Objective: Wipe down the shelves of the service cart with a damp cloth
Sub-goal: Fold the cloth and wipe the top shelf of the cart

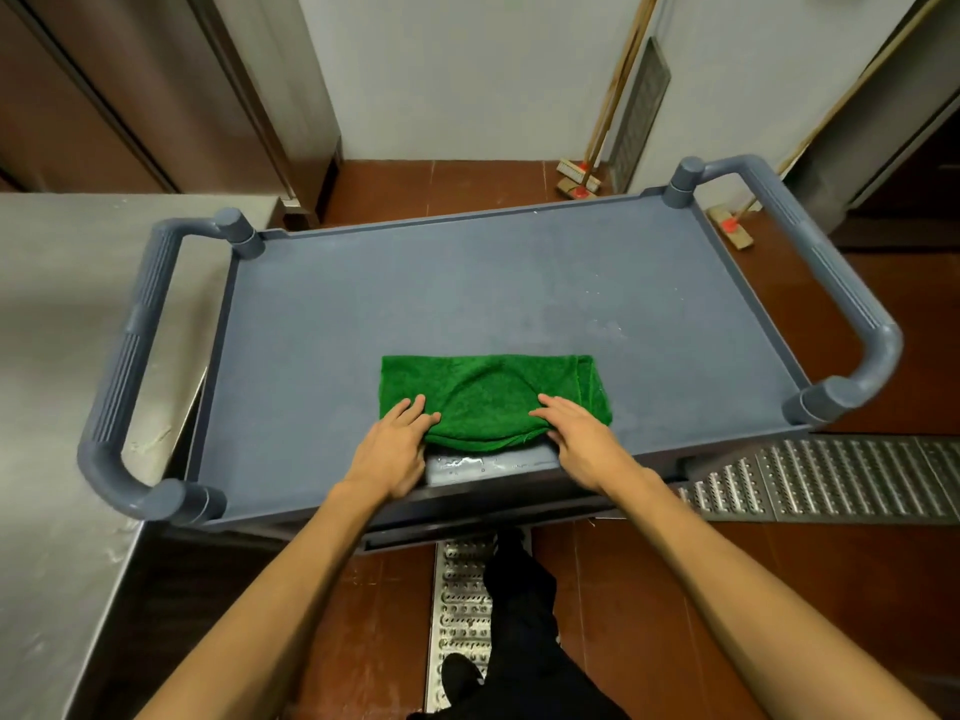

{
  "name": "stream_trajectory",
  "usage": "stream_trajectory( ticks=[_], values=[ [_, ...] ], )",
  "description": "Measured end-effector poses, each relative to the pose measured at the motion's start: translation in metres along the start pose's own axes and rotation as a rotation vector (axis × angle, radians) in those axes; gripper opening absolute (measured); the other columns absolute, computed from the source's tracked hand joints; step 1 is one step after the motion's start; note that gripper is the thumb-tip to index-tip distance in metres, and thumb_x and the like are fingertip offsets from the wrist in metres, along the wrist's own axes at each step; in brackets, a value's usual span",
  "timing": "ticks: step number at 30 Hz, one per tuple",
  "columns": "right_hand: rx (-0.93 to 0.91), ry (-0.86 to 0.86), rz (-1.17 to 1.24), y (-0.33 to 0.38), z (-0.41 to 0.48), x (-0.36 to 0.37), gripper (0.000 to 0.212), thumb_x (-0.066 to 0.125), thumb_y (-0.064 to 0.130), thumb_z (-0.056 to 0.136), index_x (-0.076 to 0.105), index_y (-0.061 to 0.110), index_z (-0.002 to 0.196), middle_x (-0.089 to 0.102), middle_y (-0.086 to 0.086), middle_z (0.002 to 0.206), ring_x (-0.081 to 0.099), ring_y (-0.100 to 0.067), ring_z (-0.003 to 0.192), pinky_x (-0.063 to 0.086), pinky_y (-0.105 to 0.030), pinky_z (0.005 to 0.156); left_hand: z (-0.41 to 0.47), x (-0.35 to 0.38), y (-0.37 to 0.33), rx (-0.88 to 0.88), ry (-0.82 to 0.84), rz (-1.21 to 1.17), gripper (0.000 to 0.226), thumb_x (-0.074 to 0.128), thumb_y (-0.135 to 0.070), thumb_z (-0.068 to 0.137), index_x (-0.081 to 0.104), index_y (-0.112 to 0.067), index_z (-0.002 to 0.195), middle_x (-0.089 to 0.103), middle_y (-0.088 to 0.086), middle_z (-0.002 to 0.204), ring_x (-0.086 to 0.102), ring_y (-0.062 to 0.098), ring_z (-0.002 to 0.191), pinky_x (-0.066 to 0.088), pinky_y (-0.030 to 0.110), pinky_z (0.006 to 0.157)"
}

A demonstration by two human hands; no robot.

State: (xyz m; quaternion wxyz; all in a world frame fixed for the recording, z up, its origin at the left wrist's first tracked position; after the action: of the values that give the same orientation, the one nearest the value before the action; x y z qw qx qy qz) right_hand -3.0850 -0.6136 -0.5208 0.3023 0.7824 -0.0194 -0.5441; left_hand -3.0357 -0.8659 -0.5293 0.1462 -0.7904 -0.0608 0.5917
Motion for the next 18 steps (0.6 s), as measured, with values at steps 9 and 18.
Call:
stream_trajectory(
  ticks=[9,18],
  values=[
    [0.034,0.032,-0.057,0.008,-0.027,0.006,0.038,0.047,0.007,0.098,0.055,0.012,0.135,0.038,-0.001,0.156,0.032,-0.02,0.145,0.026,-0.032,0.118,-0.038,0.009,-0.013,-0.009,0.025,0.03,0.051,0.05,-0.013,0.09,0.05,-0.014,0.142,0.031,0.015,0.159,0.028,0.034,0.146,0.032,0.046,0.116],
    [0.123,0.082,-0.114,0.009,-0.037,-0.002,0.038,0.044,0.017,0.099,0.052,0.016,0.136,0.059,-0.011,0.134,0.053,-0.033,0.123,0.044,-0.043,0.101,-0.057,0.004,-0.026,0.02,-0.073,0.133,0.055,0.021,-0.028,0.079,0.062,-0.01,0.11,0.063,0.011,0.125,0.058,0.036,0.107,0.048,0.044,0.09]
  ],
)
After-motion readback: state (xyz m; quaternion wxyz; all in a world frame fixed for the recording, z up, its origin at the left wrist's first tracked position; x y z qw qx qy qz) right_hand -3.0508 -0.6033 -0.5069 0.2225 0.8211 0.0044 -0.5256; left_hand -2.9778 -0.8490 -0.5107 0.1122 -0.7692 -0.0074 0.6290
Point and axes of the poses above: each hand's wrist, its own z-axis towards the middle knuckle, its own x-axis out of the palm, y = z × x, the point moved 5 cm from there along z, towards the middle knuckle
